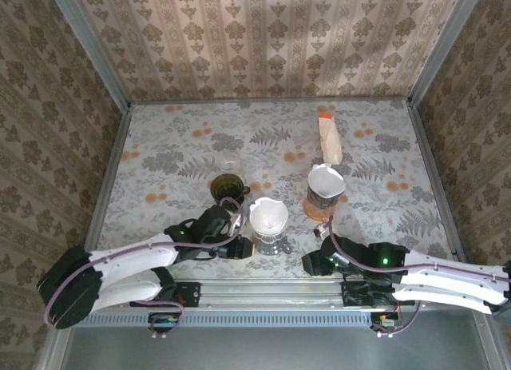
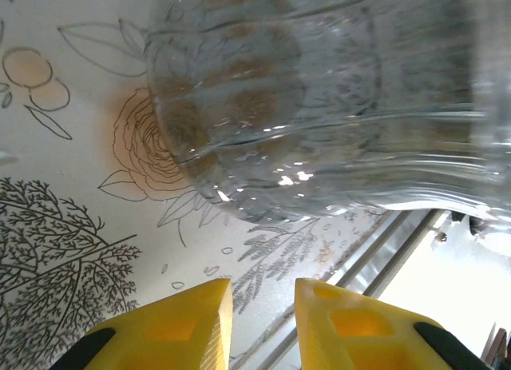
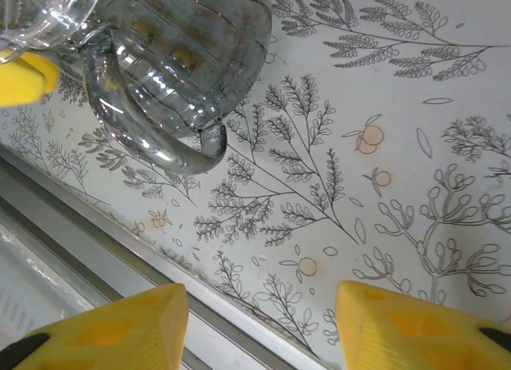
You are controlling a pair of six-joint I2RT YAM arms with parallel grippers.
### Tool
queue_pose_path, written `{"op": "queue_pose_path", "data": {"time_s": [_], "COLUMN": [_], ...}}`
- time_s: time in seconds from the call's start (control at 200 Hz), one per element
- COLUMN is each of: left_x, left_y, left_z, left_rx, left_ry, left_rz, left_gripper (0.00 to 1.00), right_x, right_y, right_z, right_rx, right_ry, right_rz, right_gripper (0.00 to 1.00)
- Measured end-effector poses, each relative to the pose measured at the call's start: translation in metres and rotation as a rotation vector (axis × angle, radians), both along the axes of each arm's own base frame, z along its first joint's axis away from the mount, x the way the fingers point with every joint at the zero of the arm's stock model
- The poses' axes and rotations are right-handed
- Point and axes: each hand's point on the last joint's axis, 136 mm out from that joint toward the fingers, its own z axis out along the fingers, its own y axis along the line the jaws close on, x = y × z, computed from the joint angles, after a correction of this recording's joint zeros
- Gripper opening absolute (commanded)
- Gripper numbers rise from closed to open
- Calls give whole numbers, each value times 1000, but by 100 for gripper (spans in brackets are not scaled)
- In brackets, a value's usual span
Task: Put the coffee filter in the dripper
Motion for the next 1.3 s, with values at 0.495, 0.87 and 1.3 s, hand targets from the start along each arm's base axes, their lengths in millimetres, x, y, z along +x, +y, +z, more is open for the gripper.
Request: {"op": "queue_pose_path", "data": {"time_s": [0.495,0.87,1.3], "left_x": [2,21,50], "left_y": [-23,-18,-27], "left_z": [-13,-12,-12], "left_rx": [-93,-111,-143], "left_ry": [72,89,98], "left_rz": [-5,55,92], "left_gripper": [23,23,23], "right_x": [7,30,53], "right_y": [30,37,44], "right_z": [-19,-16,-15], "right_rx": [-33,-4,27], "right_ry": [-20,-57,-91], "right_rz": [83,50,5], "right_gripper": [36,34,32]}}
